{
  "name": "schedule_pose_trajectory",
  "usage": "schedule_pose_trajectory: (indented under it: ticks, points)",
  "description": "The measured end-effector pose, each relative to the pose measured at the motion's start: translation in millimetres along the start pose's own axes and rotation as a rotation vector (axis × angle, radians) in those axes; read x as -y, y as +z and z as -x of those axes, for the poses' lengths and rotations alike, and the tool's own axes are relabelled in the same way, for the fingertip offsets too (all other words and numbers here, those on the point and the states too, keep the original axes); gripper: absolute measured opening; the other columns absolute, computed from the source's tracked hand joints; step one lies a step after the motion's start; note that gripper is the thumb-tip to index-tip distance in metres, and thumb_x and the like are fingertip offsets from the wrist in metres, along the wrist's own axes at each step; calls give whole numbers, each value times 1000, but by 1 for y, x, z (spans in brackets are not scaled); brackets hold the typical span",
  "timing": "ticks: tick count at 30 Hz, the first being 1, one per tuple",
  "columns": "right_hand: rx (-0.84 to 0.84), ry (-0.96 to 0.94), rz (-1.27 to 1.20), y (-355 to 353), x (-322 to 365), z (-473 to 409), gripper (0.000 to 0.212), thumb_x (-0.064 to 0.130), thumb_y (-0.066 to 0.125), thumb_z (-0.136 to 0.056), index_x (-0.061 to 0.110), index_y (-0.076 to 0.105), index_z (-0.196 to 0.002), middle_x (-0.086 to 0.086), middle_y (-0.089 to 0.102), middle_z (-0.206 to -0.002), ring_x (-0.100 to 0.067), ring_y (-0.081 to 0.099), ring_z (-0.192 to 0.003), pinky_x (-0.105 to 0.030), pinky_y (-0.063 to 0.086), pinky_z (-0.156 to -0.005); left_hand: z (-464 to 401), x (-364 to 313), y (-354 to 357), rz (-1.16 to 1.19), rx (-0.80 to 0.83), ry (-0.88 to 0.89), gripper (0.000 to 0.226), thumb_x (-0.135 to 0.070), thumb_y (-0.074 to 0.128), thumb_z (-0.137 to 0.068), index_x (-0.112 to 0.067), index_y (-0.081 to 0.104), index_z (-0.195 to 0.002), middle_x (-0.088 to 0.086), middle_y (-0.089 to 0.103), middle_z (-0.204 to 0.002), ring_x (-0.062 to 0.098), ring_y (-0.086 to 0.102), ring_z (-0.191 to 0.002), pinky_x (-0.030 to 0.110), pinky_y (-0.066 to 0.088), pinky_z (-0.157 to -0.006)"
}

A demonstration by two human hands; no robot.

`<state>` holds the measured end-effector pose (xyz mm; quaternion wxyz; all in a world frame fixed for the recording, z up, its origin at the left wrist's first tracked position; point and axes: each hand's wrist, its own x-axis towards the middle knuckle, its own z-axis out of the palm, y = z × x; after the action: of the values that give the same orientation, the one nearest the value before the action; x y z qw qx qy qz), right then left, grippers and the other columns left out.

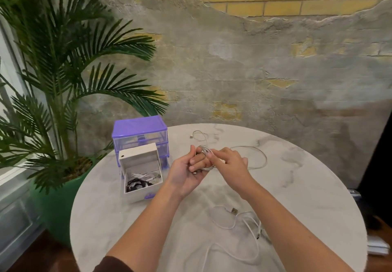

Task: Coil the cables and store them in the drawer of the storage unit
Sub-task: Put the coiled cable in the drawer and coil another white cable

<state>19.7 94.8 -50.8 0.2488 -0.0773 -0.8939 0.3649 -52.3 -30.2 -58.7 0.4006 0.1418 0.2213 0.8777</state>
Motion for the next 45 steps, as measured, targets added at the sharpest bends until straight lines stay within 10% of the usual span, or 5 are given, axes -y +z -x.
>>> schedule_pose_trajectory:
  ticks: [9,14,20,32,45]
  points:
    - [218,-114,474,-1,-10,-13,39,45,26,-103,29,62,-107,10,45,-94,-16,39,-104,-35,20,-87,-6,8,-19,-35,-24,-2,43,-28,39,-101,-7,62,-72,-4,30,-49,8,29,-39,21,43,-79]
    - [112,-108,363,11,-11,-12,39,31,36,-103,26,44,-65,9,44,-72,-16,44,-87,-34,22,-80,-6,3,-20,-163,-35,15,38,-28,39,-102,-9,58,-74,-3,30,-53,9,32,-44,25,46,-82]
    - [-24,-135,378,12,-11,-9,31,31,41,-102,25,60,-79,9,58,-81,-16,50,-86,-34,27,-78,-2,-7,-16,-378,-40,49,31,-27,38,-101,-11,49,-77,-2,33,-62,12,41,-54,27,44,-80]
    - [545,101,-549,-7,-14,-1,31,32,44,-102,17,58,-80,8,40,-67,-9,29,-57,-21,23,-55,4,-12,-11,-303,-79,-101,39,-28,49,-92,-19,37,-56,-7,25,-50,9,31,-44,27,37,-76]
    - [63,62,-96,2,-21,-4,36,33,52,-98,25,63,-65,-5,56,-61,-16,46,-56,-26,36,-53,2,0,-3,-1086,-352,146,42,-50,41,-99,-18,67,-103,-4,44,-75,10,42,-72,25,39,-69]
